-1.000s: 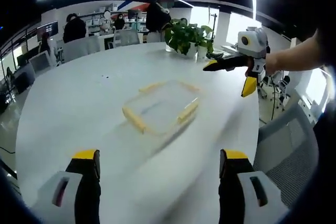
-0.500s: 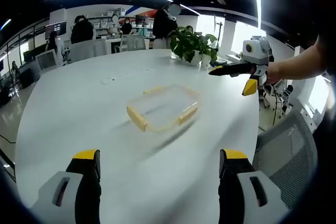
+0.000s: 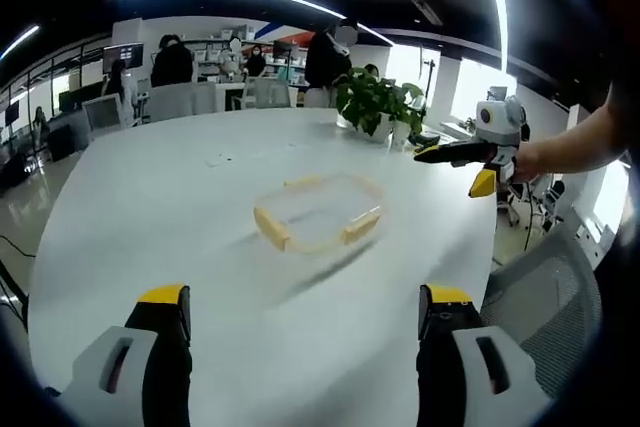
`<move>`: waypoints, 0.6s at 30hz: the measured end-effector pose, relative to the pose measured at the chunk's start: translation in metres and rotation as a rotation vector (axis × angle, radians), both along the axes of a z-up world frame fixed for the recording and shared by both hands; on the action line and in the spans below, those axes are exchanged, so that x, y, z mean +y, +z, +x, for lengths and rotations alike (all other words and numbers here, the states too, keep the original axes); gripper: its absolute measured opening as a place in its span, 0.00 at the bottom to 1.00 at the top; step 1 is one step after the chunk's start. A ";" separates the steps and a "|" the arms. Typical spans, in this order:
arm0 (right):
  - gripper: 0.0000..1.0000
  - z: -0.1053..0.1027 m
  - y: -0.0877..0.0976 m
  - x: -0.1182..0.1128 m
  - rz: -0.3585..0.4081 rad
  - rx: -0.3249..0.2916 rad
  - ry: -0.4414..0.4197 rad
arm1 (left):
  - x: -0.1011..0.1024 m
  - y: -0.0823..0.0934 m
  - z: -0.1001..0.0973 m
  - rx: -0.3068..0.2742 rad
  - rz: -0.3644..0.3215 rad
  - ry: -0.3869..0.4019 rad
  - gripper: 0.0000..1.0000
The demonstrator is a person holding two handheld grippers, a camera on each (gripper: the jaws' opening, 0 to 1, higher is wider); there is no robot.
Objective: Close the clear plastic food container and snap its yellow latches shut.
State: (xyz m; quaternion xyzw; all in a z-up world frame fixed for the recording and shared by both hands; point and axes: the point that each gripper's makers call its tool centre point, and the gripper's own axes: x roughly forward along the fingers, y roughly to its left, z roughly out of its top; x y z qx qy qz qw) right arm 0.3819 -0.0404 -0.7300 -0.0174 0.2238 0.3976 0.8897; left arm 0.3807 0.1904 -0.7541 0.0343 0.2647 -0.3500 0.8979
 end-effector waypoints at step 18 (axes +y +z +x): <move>0.99 -0.023 0.004 -0.001 0.053 -0.007 -0.024 | 0.012 0.005 -0.019 -0.028 -0.077 0.074 0.95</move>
